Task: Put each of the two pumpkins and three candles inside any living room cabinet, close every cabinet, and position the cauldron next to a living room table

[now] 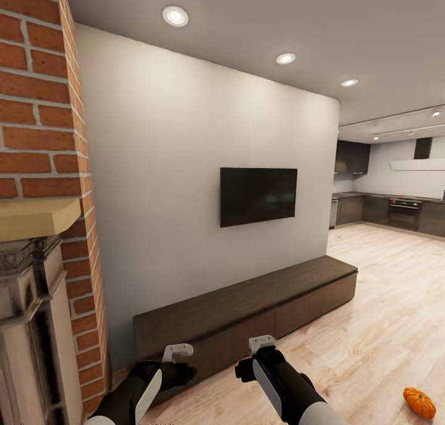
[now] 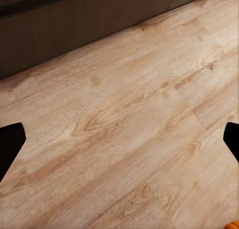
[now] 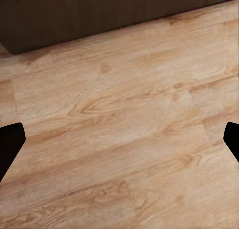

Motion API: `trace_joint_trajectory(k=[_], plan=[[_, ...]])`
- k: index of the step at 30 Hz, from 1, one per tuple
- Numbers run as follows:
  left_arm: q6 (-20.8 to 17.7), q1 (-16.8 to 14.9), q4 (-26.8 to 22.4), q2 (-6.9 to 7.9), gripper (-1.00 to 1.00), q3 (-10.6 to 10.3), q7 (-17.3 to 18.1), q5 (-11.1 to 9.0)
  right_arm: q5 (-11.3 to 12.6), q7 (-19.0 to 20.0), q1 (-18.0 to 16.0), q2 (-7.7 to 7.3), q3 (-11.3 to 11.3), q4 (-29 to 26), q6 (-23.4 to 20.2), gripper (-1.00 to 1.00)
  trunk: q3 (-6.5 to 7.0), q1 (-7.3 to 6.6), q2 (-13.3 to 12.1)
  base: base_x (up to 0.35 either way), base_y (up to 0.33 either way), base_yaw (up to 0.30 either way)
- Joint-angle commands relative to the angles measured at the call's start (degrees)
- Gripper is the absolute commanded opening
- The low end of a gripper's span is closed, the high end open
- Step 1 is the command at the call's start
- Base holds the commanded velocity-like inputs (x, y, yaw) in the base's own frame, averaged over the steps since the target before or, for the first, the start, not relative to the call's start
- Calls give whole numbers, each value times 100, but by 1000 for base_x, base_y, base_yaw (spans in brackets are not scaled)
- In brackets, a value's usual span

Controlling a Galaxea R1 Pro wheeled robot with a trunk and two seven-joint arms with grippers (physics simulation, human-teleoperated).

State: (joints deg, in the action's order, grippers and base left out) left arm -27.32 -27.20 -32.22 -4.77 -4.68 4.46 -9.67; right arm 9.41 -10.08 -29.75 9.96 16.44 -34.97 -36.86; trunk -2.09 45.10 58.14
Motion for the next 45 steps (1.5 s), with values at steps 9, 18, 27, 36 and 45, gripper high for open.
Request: trace_joint_trajectory(k=[9, 18, 27, 36, 45], plan=[[-28, -5, -12, -1, 100, -23, -16, -55, 61, -56, -4, -3, 26, -10, -23, 100, -10, 1, 7, -21, -2, 268], [-28, -5, -12, -5, 100, -31, -16, -48, 61, -49, -4, -3, 26, -10, -17, 100, -10, 1, 7, -166, -99, 164], [-34, -5, -12, -10, 100, -40, -16, -44, 61, -47, -4, -3, 26, -10, -15, 100, -10, 1, 7, -238, -168, 12], [-34, -5, -10, -14, 100, -42, -16, -44, 61, -47, -4, -3, 26, -10, -15, 100, -10, 1, 7, -285, -153, 1], [-29, -5, -4, -15, 100, -41, -16, -44, 61, -47, -4, -3, 26, -10, -19, 100, -10, 1, 7, -294, -113, 87]])
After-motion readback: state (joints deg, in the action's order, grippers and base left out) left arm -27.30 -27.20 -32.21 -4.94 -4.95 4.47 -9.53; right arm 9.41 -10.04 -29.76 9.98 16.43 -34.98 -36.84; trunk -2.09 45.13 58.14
